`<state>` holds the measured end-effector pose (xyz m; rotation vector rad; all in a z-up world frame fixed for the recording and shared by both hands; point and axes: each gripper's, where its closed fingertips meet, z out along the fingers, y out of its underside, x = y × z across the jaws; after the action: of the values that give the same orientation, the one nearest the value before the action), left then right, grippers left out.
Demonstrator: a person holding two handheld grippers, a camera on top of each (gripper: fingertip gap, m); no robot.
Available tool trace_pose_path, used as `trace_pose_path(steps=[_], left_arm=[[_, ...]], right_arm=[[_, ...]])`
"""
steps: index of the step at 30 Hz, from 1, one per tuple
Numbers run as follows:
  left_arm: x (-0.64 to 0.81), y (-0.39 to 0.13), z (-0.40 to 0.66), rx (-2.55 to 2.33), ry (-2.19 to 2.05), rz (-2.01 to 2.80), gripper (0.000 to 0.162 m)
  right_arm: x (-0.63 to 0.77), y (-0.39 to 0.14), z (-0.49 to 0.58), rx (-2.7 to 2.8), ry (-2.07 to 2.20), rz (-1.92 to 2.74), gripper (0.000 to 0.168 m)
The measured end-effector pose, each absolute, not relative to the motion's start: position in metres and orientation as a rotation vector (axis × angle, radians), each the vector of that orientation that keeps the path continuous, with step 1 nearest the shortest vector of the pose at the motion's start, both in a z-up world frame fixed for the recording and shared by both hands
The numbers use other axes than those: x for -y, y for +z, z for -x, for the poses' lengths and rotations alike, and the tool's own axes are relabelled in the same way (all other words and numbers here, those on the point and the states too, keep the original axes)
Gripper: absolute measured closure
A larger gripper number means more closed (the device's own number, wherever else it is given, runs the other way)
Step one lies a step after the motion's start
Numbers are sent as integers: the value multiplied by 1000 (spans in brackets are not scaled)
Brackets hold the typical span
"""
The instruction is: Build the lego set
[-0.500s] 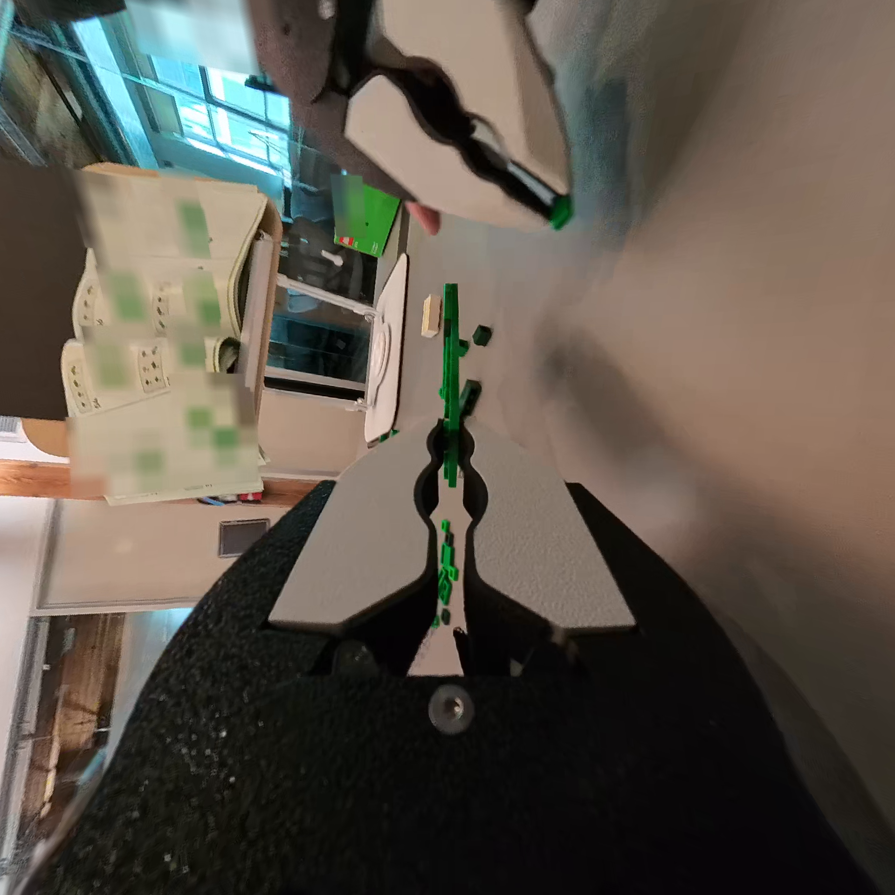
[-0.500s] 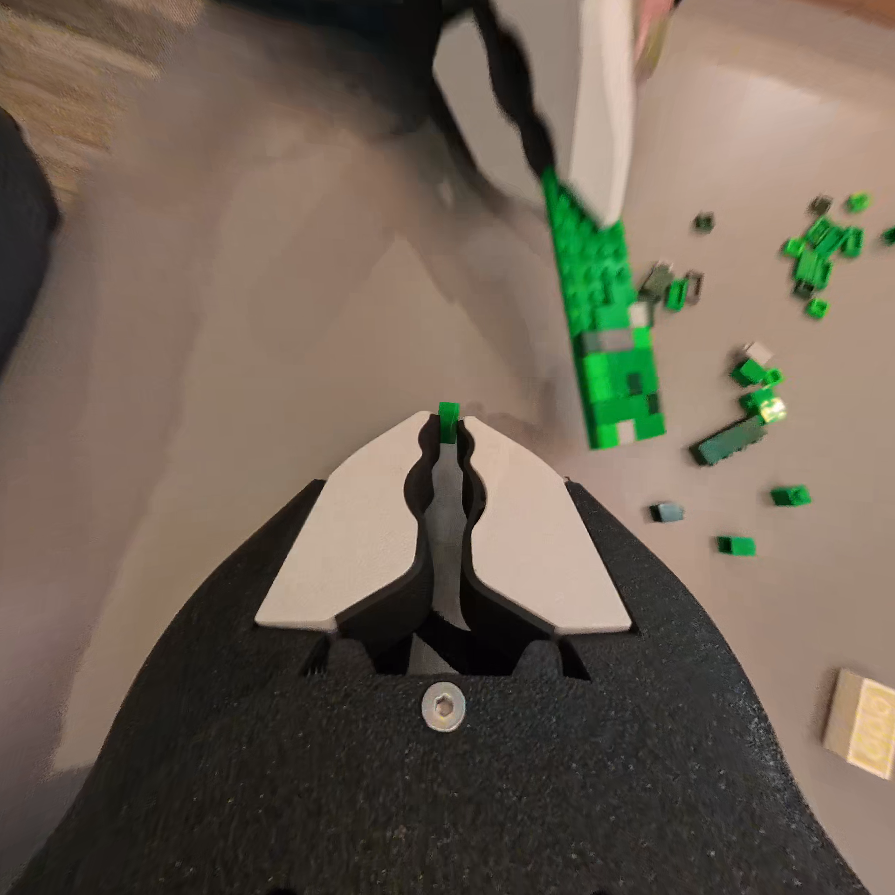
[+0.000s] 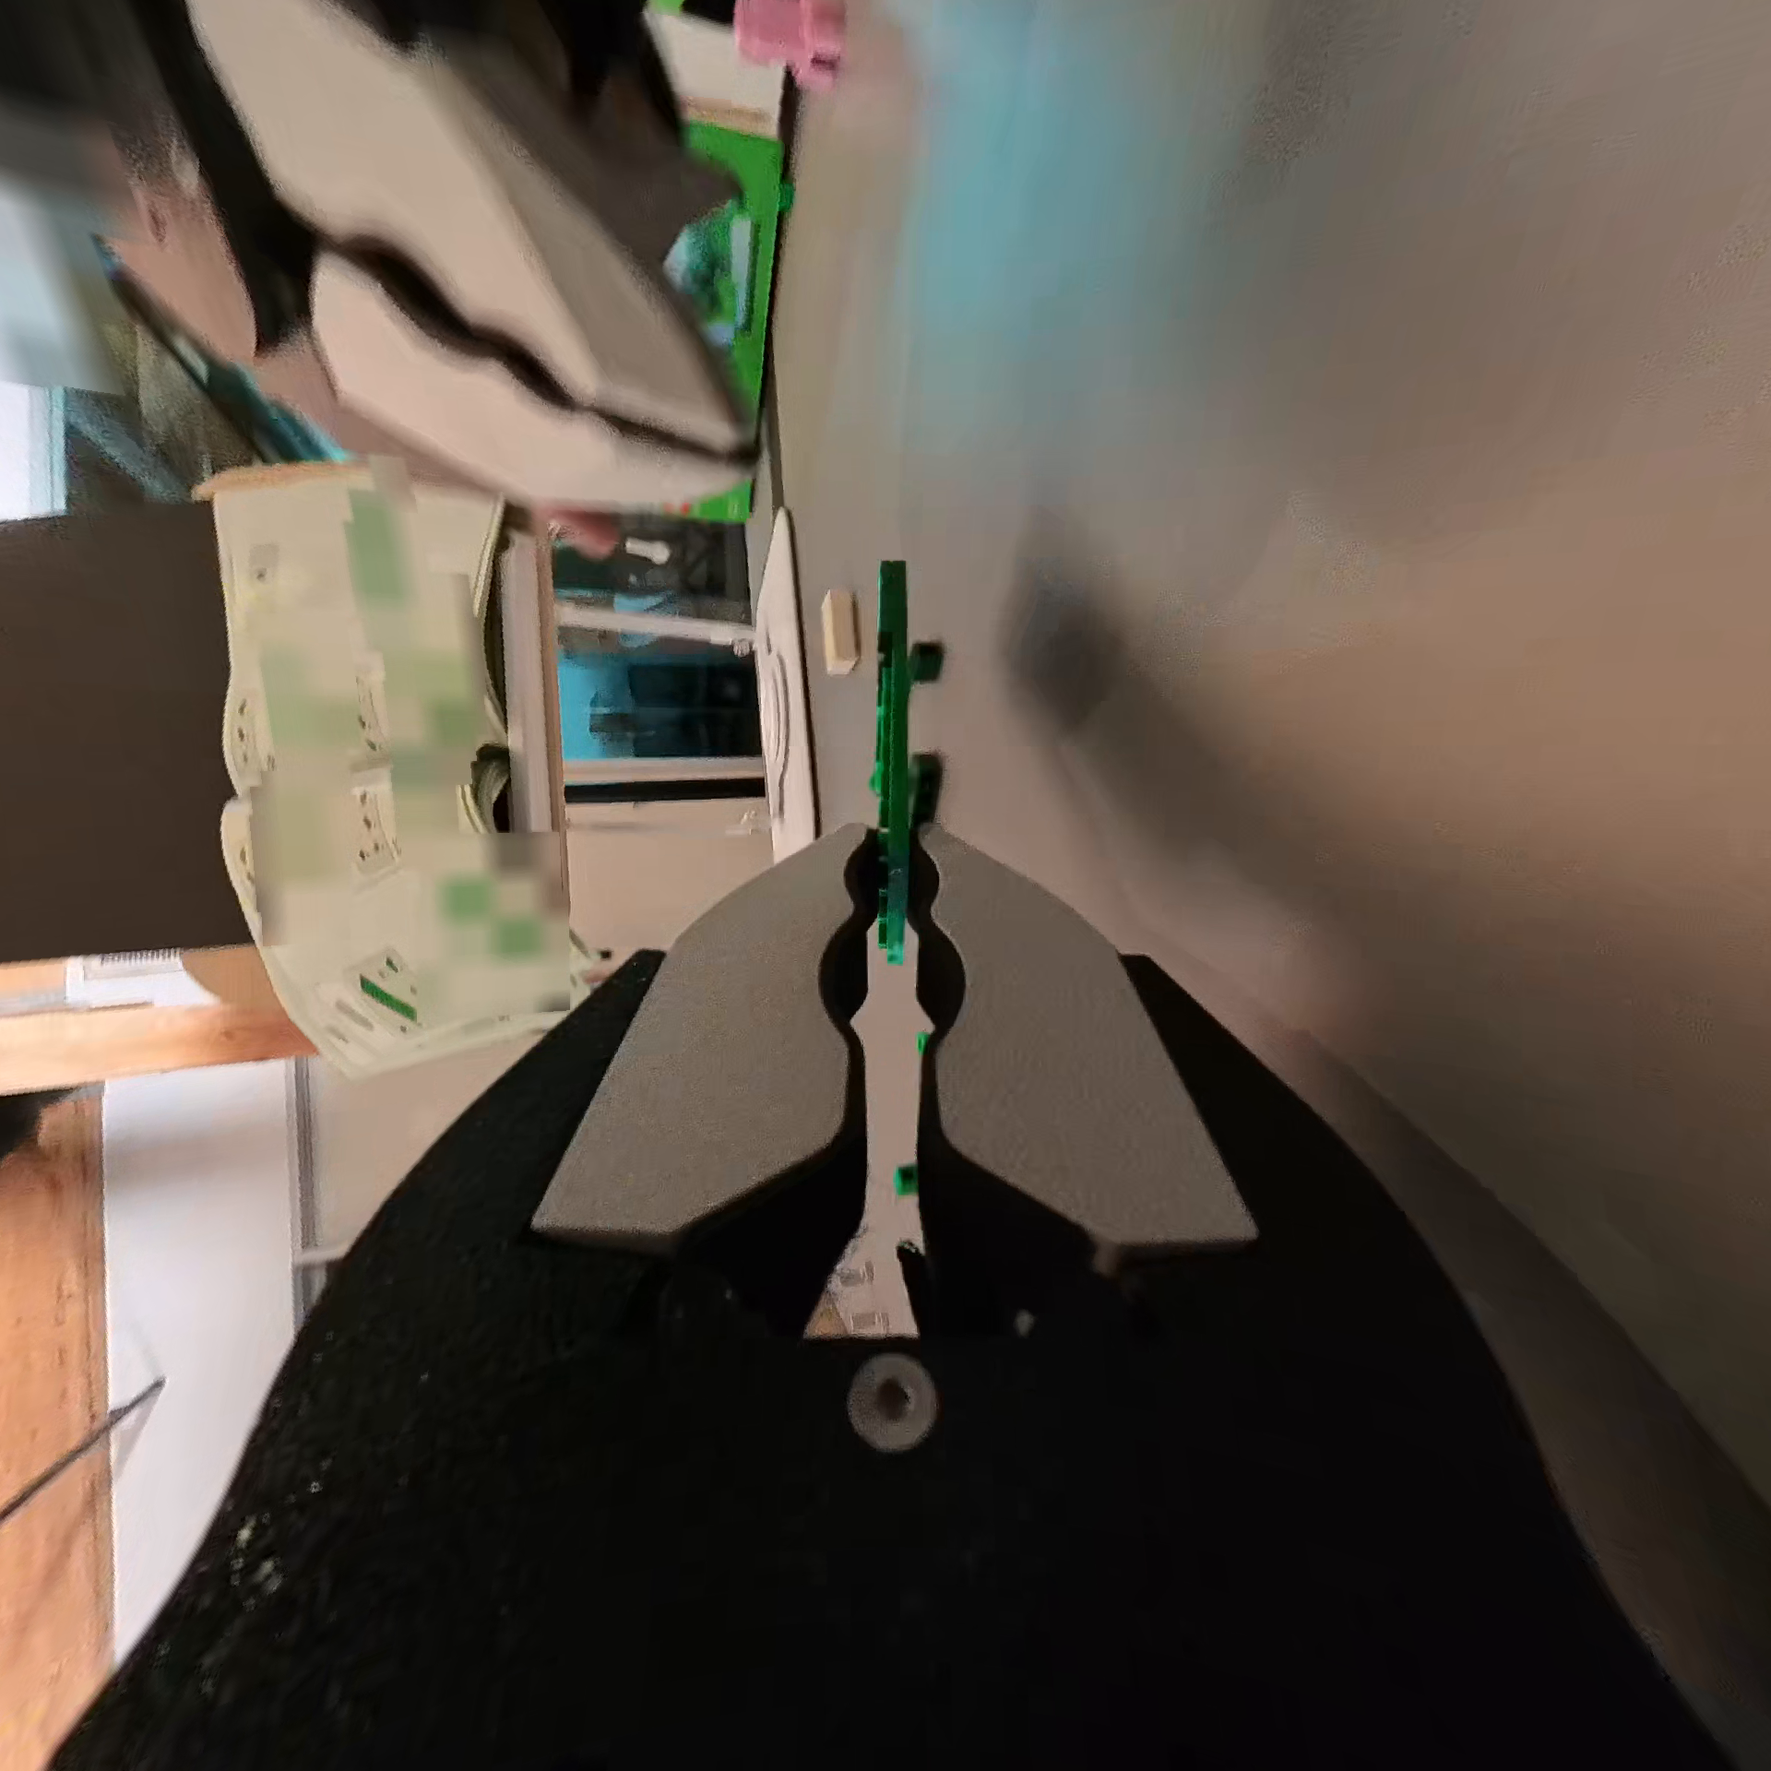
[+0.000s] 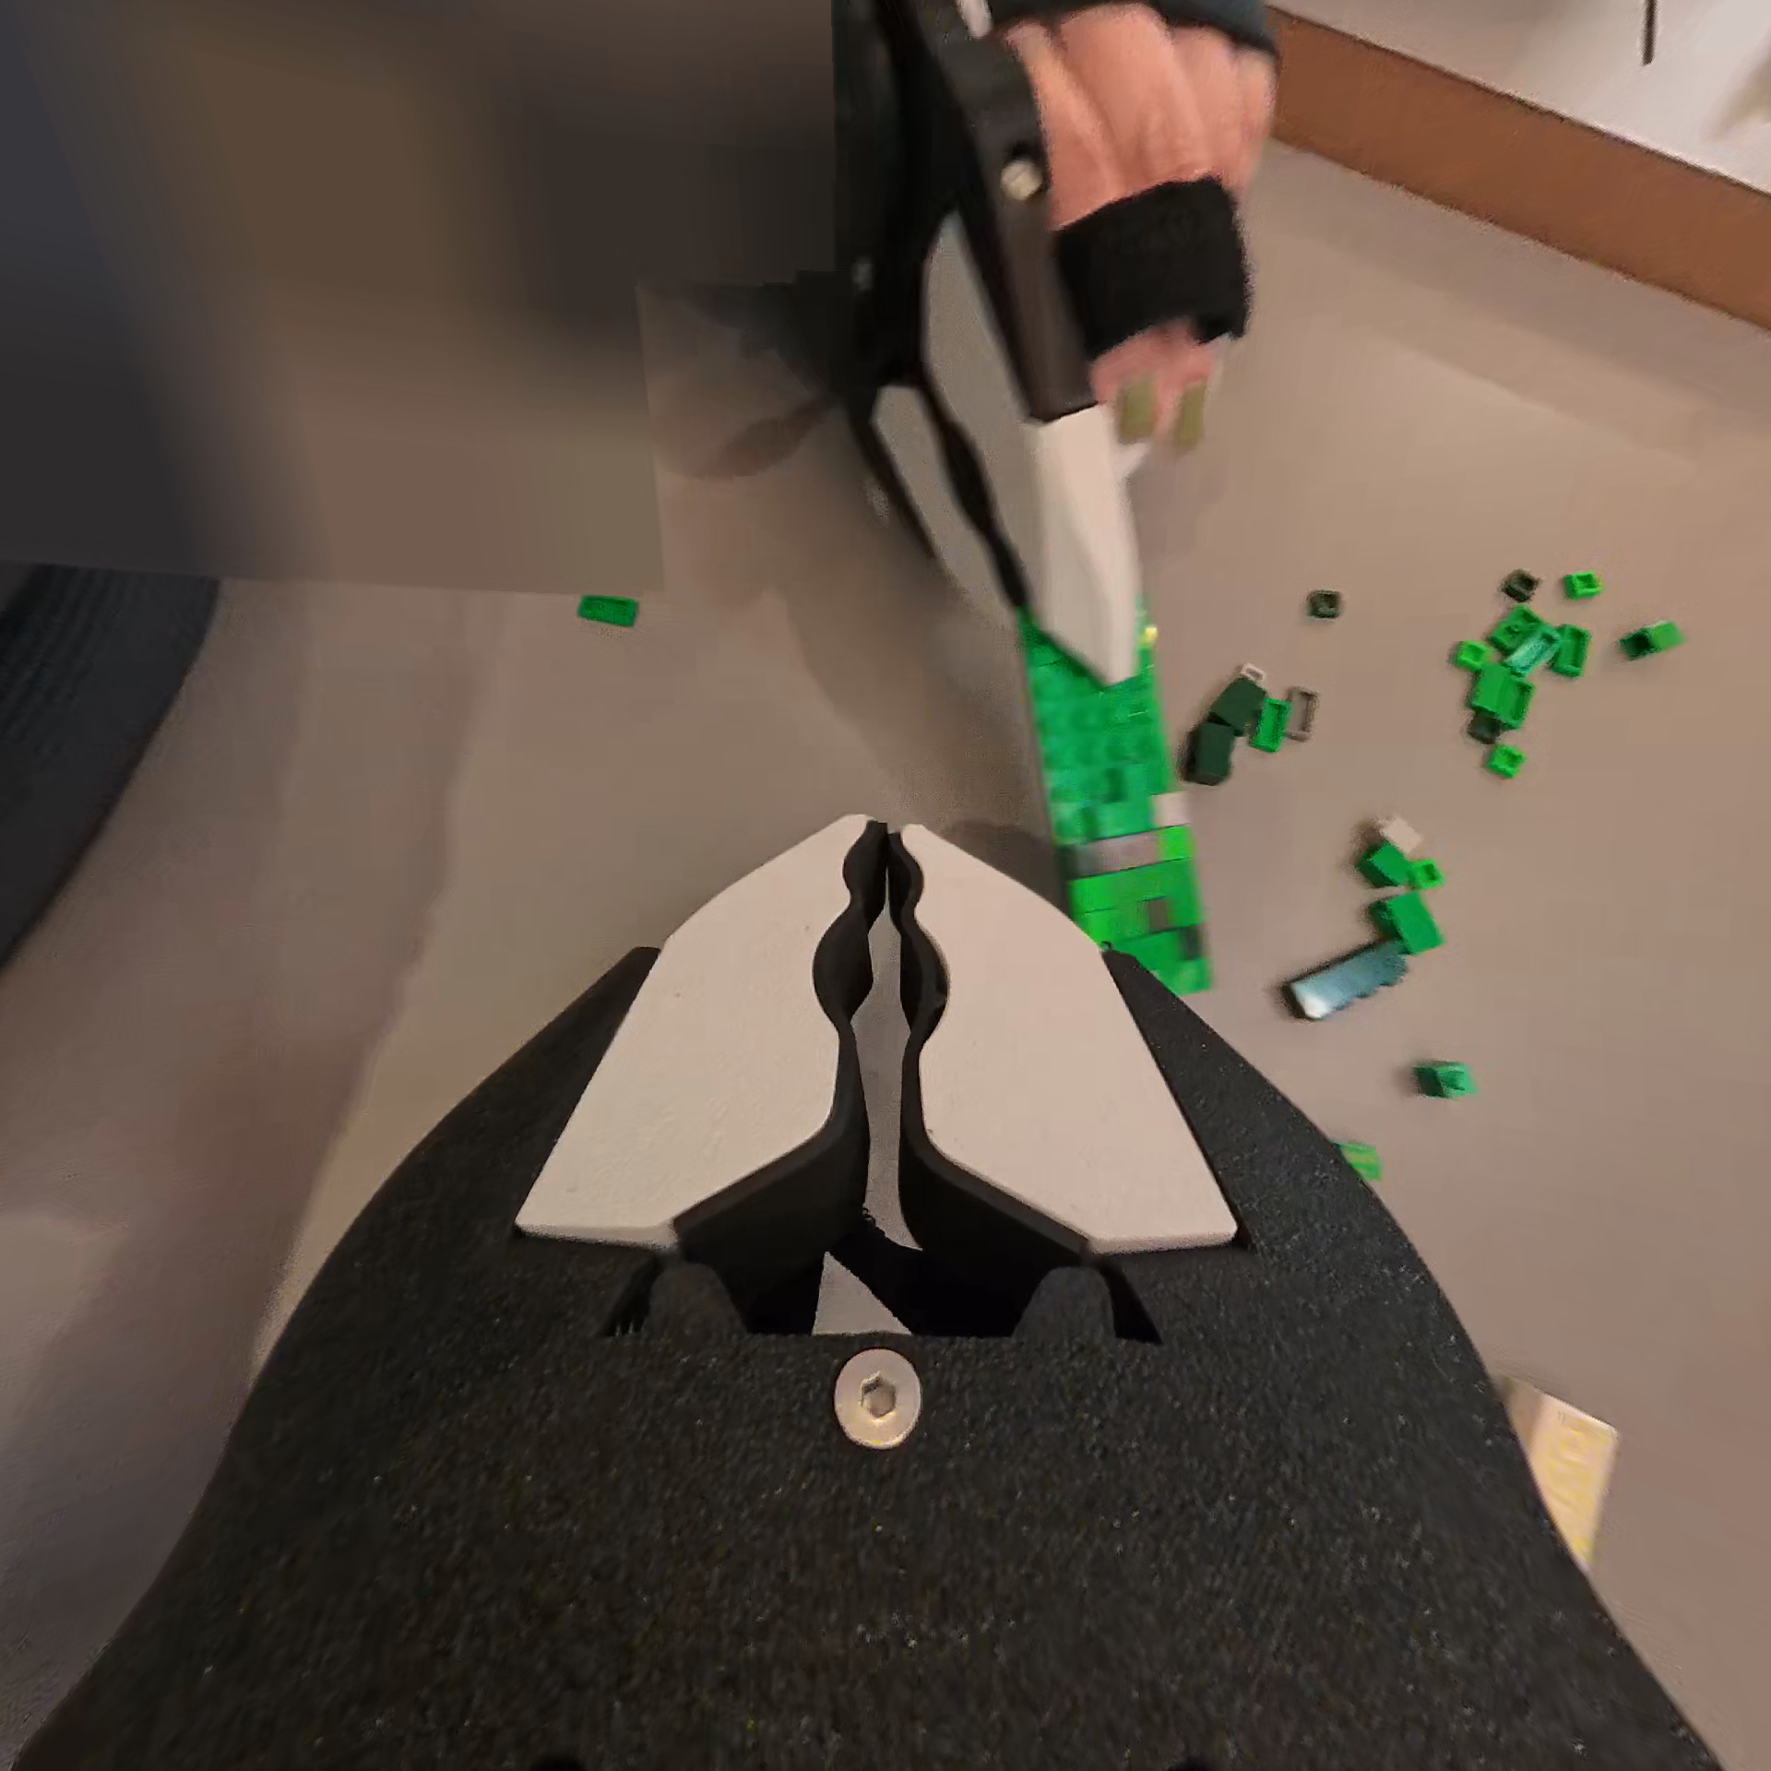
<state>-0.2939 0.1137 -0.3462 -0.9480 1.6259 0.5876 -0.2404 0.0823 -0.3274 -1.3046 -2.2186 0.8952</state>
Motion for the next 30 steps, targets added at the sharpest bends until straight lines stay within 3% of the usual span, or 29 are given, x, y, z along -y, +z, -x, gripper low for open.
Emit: trace_pose_path(steps=[5,12,25,30], left_arm=[[-131,-336,322,-1514,654,1040,158],[-138,-331,336,-1443,673,1085,158],[-136,-331,335,-1443,661,1087,158],[-138,-329,338,-1425,661,1097,158]], right_arm=[[-39,-351,256,2116,895,1350,165],[21,-380,276,2191,917,1306,144],[16,-388,272,2253,767,1378,152],[-72,-378,200,2459,316,1531,153]])
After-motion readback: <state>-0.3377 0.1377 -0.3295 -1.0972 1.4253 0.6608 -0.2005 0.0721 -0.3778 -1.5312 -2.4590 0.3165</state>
